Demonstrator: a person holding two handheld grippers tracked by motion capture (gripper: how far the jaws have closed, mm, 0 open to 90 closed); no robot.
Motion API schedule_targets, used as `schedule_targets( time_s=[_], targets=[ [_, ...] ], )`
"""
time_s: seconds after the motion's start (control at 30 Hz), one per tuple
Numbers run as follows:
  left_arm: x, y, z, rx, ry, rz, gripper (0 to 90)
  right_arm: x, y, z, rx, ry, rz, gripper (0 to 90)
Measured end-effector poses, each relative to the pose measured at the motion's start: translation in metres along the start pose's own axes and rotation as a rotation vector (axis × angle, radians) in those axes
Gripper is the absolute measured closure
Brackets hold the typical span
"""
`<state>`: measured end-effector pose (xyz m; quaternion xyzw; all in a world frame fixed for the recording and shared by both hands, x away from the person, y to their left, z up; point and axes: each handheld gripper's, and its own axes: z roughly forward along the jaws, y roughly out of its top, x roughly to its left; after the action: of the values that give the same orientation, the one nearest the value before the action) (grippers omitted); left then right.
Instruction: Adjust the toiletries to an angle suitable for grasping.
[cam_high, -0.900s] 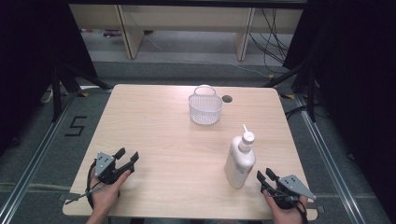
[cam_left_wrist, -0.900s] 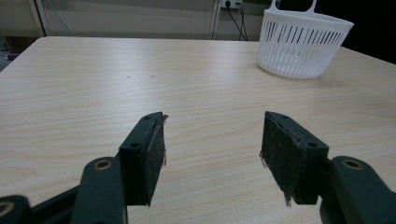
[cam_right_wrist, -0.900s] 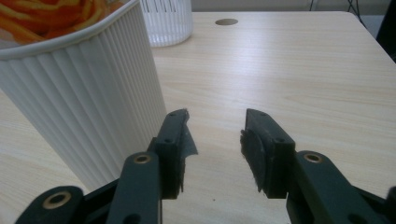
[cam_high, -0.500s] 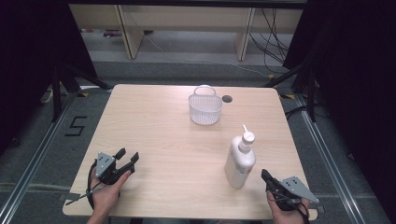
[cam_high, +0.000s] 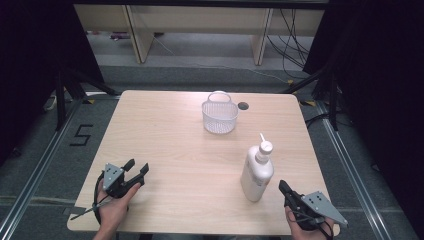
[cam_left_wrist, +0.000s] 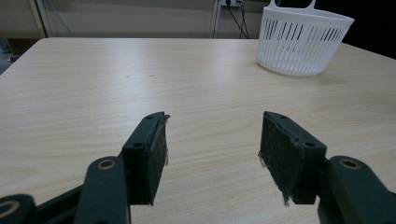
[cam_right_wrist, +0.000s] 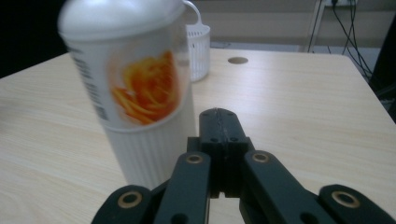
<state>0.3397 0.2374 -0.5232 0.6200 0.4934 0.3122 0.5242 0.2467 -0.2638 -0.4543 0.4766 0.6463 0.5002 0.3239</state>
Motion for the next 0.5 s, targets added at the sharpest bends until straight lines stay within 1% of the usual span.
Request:
schedule_targets(
  time_s=[0.03,0.07,0.1,0.13,0.17,0.2,0.23,0.27,0.3,0.33,0.37,0.4,0.43,0.47,0.5],
  targets=[
    [0.000,0.000,0.000,-0.001,-0.002,0.002,40.4,0.000,0.000,0.000,0.000,0.000,0.000,90.0],
    [0.000,0.000,0.000,0.000,-0.001,0.004,40.5,0.008,0.003,-0.002,-0.018,0.025,0.007,90.0],
    [0.000,0.000,0.000,0.000,-0.001,0.004,40.5,0.012,0.004,-0.005,-0.011,0.022,-0.014,90.0],
    [0.000,0.000,0.000,-0.001,-0.002,0.002,40.5,0.016,0.006,-0.006,-0.005,0.038,-0.007,90.0],
    [0.000,0.000,0.000,-0.001,-0.002,0.002,40.5,0.016,0.006,-0.006,-0.005,0.038,-0.007,90.0],
    [0.000,0.000,0.000,-0.002,-0.003,0.001,40.5,0.023,0.008,-0.008,-0.004,0.039,-0.032,90.0],
    [0.000,0.000,0.000,-0.002,-0.004,0.001,40.5,0.026,0.008,-0.007,-0.015,0.054,-0.009,90.0],
    [0.000,0.000,0.000,-0.002,-0.004,0.001,40.5,0.028,0.009,-0.008,-0.014,0.053,-0.041,90.0],
    [0.000,0.000,0.000,-0.002,-0.006,-0.001,40.5,0.031,0.009,-0.007,-0.007,0.062,-0.042,90.0],
    [0.000,0.000,0.000,-0.002,-0.006,-0.001,40.5,0.031,0.009,-0.007,-0.007,0.062,-0.042,90.0],
    [0.001,0.000,-0.001,0.000,-0.007,0.000,40.5,0.037,0.009,-0.005,0.002,0.077,-0.043,90.0],
    [0.001,0.000,0.000,-0.007,-0.010,-0.001,40.4,0.039,0.009,-0.002,-0.018,0.087,-0.052,90.0],
    [0.001,0.000,0.000,-0.007,-0.010,-0.001,40.4,0.039,0.009,-0.002,-0.018,0.087,-0.052,90.0],
    [0.001,0.000,0.000,-0.011,-0.014,-0.002,40.4,0.045,0.010,0.000,0.006,0.095,-0.045,90.0],
    [0.001,0.000,0.000,-0.011,-0.014,-0.002,40.4,0.045,0.010,0.000,0.006,0.095,-0.045,90.0]
  ],
)
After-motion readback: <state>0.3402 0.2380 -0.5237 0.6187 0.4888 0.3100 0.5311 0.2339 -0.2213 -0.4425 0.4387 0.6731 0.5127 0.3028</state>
